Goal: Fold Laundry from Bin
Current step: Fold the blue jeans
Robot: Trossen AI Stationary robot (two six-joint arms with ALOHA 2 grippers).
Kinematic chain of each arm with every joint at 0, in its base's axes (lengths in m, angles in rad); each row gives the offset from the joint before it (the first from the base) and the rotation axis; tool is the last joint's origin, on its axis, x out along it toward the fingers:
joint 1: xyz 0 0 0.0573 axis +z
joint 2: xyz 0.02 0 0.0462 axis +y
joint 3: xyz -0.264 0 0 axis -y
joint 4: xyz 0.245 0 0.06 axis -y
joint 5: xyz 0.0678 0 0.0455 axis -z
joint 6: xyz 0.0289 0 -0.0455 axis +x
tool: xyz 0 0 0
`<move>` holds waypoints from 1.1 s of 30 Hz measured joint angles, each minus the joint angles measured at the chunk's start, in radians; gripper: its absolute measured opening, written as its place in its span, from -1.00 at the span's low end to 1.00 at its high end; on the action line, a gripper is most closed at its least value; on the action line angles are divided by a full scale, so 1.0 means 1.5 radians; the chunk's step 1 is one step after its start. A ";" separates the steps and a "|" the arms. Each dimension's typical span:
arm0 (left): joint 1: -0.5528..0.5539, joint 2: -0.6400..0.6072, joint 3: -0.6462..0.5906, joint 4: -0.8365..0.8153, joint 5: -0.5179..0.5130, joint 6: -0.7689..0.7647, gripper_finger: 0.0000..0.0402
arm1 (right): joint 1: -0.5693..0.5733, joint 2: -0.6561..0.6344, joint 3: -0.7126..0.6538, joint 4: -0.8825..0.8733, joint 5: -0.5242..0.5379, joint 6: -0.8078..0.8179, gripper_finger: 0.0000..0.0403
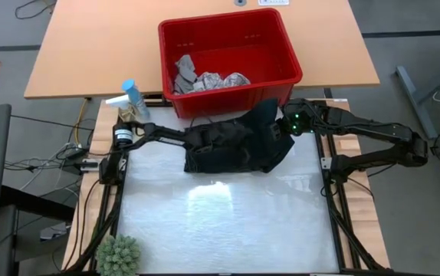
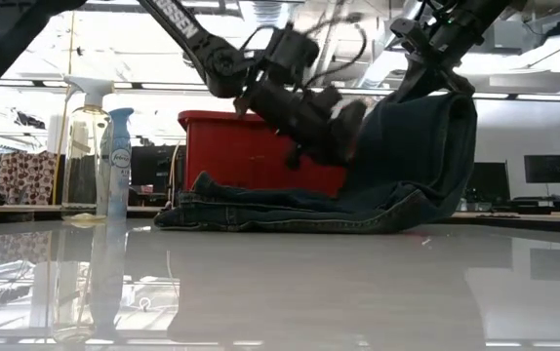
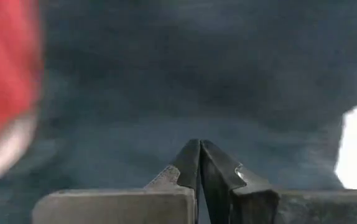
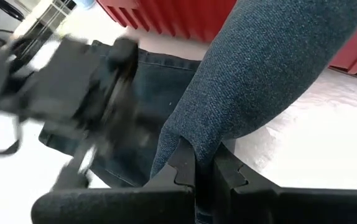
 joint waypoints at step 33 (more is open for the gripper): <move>-0.095 0.148 0.122 0.023 0.008 -0.028 -1.00 | 0.010 0.000 0.000 0.002 -0.003 0.001 -0.82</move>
